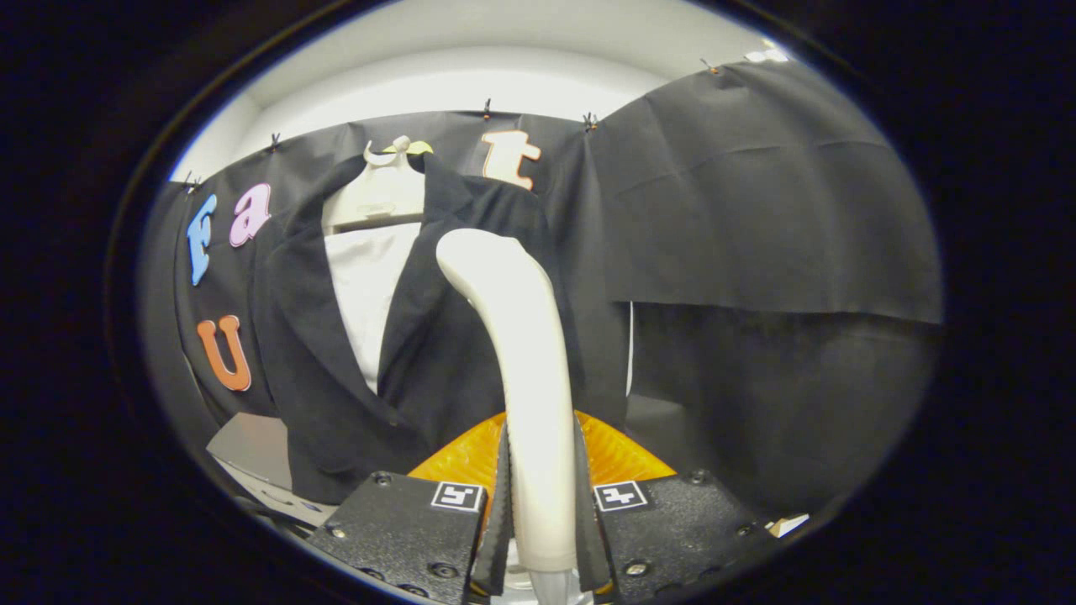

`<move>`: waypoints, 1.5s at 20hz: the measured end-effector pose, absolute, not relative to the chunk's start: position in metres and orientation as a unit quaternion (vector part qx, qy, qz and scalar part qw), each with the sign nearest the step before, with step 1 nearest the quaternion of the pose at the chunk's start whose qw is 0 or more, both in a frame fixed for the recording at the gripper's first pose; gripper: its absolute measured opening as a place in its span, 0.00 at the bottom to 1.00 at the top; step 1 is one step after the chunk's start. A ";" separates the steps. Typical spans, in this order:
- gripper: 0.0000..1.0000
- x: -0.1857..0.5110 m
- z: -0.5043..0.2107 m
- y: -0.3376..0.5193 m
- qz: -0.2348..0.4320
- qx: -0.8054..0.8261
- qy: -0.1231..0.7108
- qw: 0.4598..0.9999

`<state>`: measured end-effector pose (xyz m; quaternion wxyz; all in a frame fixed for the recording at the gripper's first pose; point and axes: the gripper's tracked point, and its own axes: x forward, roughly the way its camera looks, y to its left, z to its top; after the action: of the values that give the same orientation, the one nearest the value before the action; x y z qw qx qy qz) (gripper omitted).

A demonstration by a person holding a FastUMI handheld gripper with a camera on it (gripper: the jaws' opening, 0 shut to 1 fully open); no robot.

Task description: Iron the clothes twice with a garment steamer, once on the left side and once on the right side.

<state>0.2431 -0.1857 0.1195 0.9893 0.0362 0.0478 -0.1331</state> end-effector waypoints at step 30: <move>0.35 0.260 -0.018 -0.162 -0.169 -0.061 0.143 0.973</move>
<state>0.2598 -0.1623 -0.0185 0.9734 -0.0609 0.1425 -0.1687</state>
